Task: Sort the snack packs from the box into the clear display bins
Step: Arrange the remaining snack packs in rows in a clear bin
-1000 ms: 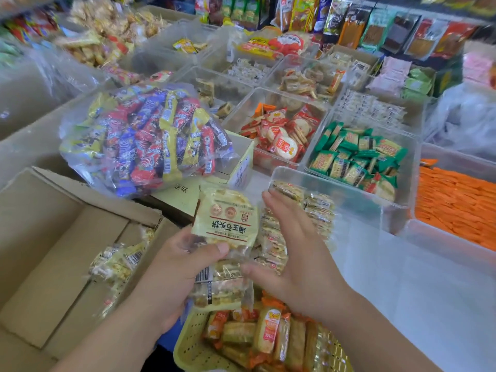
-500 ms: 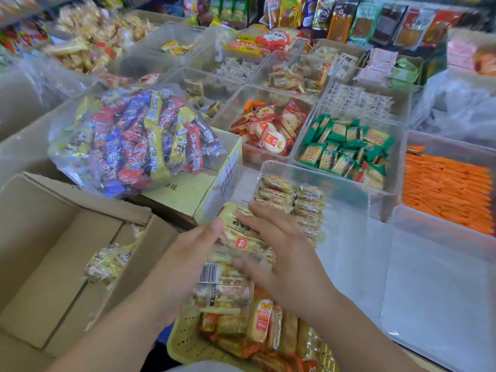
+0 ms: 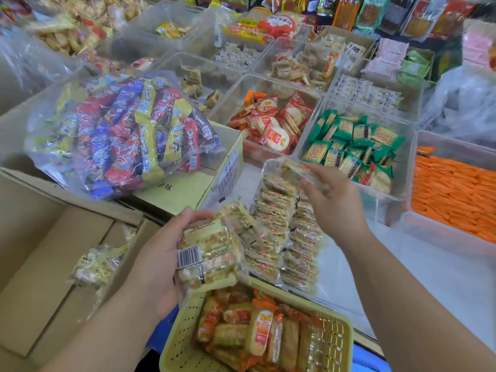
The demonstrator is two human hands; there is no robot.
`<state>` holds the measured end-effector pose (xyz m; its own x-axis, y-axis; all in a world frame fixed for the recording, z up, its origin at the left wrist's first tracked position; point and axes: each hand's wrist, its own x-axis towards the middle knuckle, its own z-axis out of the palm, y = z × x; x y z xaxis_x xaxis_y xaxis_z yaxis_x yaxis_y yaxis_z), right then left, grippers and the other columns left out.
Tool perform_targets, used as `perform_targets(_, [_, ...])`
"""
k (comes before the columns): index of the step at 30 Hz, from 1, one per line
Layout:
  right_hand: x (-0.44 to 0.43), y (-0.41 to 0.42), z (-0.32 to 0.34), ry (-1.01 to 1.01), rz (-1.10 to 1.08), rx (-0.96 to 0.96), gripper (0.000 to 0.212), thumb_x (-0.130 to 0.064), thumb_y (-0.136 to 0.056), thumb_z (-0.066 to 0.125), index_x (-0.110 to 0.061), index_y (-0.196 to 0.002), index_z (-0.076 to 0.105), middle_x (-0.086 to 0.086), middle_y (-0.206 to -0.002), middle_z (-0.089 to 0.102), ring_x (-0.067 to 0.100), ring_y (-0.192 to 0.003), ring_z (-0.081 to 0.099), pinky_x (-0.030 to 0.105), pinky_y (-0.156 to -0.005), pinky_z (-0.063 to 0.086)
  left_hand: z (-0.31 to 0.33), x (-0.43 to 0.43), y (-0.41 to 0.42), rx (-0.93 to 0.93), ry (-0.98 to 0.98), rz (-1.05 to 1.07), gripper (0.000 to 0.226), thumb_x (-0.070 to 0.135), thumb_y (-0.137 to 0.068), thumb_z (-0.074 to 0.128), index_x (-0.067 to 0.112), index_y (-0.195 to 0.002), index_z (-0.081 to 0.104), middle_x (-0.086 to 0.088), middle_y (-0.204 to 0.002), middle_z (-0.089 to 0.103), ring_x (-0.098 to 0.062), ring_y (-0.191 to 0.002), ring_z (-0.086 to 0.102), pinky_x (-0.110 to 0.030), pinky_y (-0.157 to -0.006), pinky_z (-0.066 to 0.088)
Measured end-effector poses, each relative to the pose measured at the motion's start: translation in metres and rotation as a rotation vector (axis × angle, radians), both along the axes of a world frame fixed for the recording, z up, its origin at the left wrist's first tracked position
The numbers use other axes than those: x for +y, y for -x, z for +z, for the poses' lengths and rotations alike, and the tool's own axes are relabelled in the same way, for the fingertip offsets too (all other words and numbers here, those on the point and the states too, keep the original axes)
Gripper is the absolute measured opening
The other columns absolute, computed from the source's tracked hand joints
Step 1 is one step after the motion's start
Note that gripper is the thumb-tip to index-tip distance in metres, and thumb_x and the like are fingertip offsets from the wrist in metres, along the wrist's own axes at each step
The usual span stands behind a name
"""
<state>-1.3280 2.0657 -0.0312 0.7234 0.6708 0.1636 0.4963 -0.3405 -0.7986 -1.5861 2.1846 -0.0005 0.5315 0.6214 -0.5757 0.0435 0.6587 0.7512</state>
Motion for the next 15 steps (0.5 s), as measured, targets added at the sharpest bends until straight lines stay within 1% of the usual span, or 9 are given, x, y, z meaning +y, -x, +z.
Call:
perform_targets(1, [0.009,-0.012,-0.004,0.042,-0.025,-0.018,0.034,-0.027,-0.098,0.065,-0.027,-0.131,0.066,-0.021,-0.112,0.062,-0.007,-0.095,0.054,0.021,-0.082,0.043,-0.002,0.002,-0.001,-0.011,0.017,0.022,0.045,0.05,-0.079,0.065,0.017,-0.108,0.078,-0.013,-0.109,0.078,-0.035,-0.09,0.078,-0.044,-0.06,0.062])
perform_targets(3, [0.028,-0.033,-0.013,0.15,-0.055,-0.066,0.035,-0.026,-0.099,0.064,-0.02,-0.133,0.065,0.001,-0.125,0.065,0.017,-0.107,0.06,0.028,-0.088,0.043,-0.008,0.006,-0.002,-0.011,0.018,0.055,0.041,0.048,-0.08,0.065,0.019,-0.105,0.079,-0.012,-0.109,0.078,-0.035,-0.092,0.077,-0.045,-0.061,0.062])
perform_targets(5, [0.047,-0.049,-0.022,0.262,-0.051,-0.075,0.037,-0.027,-0.1,0.062,-0.018,-0.136,0.063,0.008,-0.135,0.062,0.027,-0.119,0.059,0.032,-0.094,0.044,-0.012,0.009,0.0,-0.01,0.016,0.076,0.038,0.048,-0.08,0.066,0.021,-0.104,0.079,-0.012,-0.11,0.078,-0.038,-0.095,0.077,-0.049,-0.066,0.063])
perform_targets(7, [0.063,-0.058,-0.033,0.363,-0.013,-0.036,0.038,-0.028,-0.1,0.061,-0.019,-0.137,0.062,0.009,-0.137,0.06,0.028,-0.113,0.062,0.03,-0.089,0.046,-0.017,0.012,0.002,-0.001,0.024,0.088,0.037,0.047,-0.081,0.066,0.021,-0.104,0.079,-0.012,-0.111,0.078,-0.04,-0.097,0.076,-0.054,-0.071,0.063])
perform_targets(9, [0.074,-0.06,-0.045,0.485,0.07,0.057,0.04,-0.032,-0.101,0.058,-0.022,-0.14,0.059,0.009,-0.133,0.062,0.025,-0.091,0.065,0.029,-0.075,0.05,-0.02,0.014,0.005,0.005,0.026,0.091,0.036,0.045,-0.082,0.065,0.02,-0.104,0.079,-0.012,-0.113,0.078,-0.04,-0.097,0.076,-0.057,-0.074,0.063])
perform_targets(11, [0.079,-0.059,-0.057,0.55,0.15,0.137,0.04,-0.032,-0.104,0.052,-0.027,-0.143,0.055,0.007,-0.119,0.067,0.016,-0.074,0.06,0.024,-0.06,0.045,-0.023,0.016,0.007,0.007,0.032,0.098,0.037,0.044,-0.082,0.065,0.019,-0.105,0.079,-0.012,-0.113,0.077,-0.041,-0.098,0.075,-0.061,-0.076,0.062])
perform_targets(12, [0.079,-0.058,-0.061,0.546,0.17,0.155,0.04,-0.032,-0.105,0.05,-0.03,-0.144,0.054,0.004,-0.111,0.067,0.012,-0.069,0.058,0.022,-0.056,0.042,-0.024,0.017,0.008,0.009,0.037,0.104,0.036,0.044,-0.083,0.064,0.019,-0.106,0.079,-0.012,-0.114,0.077,-0.041,-0.099,0.075,-0.062,-0.076,0.062])
perform_targets(13, [0.079,-0.058,-0.063,0.535,0.189,0.159,0.039,-0.031,-0.106,0.048,-0.031,-0.145,0.054,0.002,-0.107,0.067,0.009,-0.071,0.059,0.021,-0.055,0.042,-0.025,0.018,0.01,0.013,0.04,0.108,0.034,0.043,-0.087,0.063,0.019,-0.107,0.079,-0.012,-0.115,0.077,-0.042,-0.099,0.075,-0.062,-0.076,0.061])
perform_targets(15, [0.076,-0.059,-0.065,0.534,0.25,0.144,0.039,-0.031,-0.106,0.047,-0.028,-0.144,0.055,0.004,-0.12,0.067,0.015,-0.09,0.065,0.022,-0.07,0.045,-0.027,0.02,0.012,0.02,0.052,0.122,0.031,0.04,-0.093,0.061,0.019,-0.107,0.079,-0.01,-0.117,0.076,-0.042,-0.1,0.075,-0.063,-0.076,0.061])
